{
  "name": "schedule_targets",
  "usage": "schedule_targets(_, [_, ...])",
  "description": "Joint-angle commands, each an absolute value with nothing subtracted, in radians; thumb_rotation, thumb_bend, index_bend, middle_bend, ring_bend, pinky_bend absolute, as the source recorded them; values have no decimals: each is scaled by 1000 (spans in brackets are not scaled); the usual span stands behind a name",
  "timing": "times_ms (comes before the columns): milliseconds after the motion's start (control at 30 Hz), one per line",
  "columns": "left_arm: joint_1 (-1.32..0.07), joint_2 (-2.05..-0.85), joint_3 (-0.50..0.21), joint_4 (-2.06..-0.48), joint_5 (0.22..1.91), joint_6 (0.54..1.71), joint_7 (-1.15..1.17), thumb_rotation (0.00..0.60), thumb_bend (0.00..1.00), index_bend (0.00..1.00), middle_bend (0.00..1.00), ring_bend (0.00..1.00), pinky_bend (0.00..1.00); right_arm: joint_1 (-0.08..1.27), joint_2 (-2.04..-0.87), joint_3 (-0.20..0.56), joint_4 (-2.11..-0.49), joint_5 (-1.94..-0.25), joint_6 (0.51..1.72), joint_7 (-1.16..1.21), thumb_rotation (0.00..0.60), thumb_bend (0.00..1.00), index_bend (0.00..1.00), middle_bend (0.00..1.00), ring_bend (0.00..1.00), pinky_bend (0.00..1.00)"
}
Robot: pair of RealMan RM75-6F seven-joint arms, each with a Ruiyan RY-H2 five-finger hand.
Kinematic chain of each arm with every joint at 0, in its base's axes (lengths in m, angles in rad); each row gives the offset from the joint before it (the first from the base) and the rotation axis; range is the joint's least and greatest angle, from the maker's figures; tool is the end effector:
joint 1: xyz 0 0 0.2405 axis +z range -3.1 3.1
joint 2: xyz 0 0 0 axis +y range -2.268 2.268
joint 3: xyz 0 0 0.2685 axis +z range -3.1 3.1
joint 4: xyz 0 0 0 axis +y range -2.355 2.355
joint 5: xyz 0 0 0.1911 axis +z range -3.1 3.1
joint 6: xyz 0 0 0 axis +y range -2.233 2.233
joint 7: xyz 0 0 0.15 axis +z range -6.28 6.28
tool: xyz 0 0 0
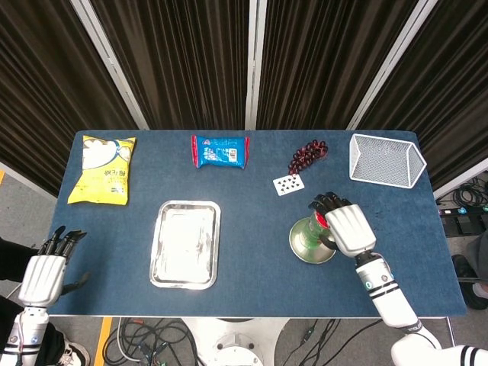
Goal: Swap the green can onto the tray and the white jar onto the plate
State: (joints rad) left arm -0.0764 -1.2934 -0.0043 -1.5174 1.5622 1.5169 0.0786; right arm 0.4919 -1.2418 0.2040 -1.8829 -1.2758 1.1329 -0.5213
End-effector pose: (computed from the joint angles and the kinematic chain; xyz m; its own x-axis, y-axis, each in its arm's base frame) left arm -0.3115 0.1749 0.1267 0.3999 0.0197 0.9164 0.9151 -0.0651 -0.3979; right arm -0.1691 -0.2935 0.1032 0.5083 -0.0815 0.8573 -0.8205 -0.3483 0.4534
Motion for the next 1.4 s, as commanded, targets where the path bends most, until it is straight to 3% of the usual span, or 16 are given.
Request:
schedule_targets(33, [-76,-1293,-5,-1515,1564,1520,77,600,145,169,157,51,227,492,-1242,201,-1881,-1285,1149,-518,600,191,412,327,292,472])
schedule_targets(333, [-76,-1293,-5,-1514,1567,1523,79,600,145,169,157,51,228,493,-1205,212,-1916,-1329,1191,-477,600,211,484,381,346,511])
schedule_targets(600, [-74,-1293,-3,-1513,1567,1524,75,600,146,169,157,51,228,606,-1211,290,-1962,-1251,1109,-524,600,211,484,381,344,511])
schedule_targets(933, [-75,-1301,-5,-1493,1564,1520,54,600,146,169,157,51,228,815,-1360,350,-1866,-1072,1001,-655,600,210,477,380,344,512])
schedule_targets(1233, [-81,-1310,-10,-1475,1565,1519,27,600,146,169,157,52,228,953,-1478,340,-1766,-955,975,-757,600,211,473,380,344,504])
schedule_targets(1400, [-78,-1311,-5,-1469,1568,1520,20,600,145,169,157,51,228,1000,-1508,338,-1738,-900,974,-782,600,209,420,380,335,480])
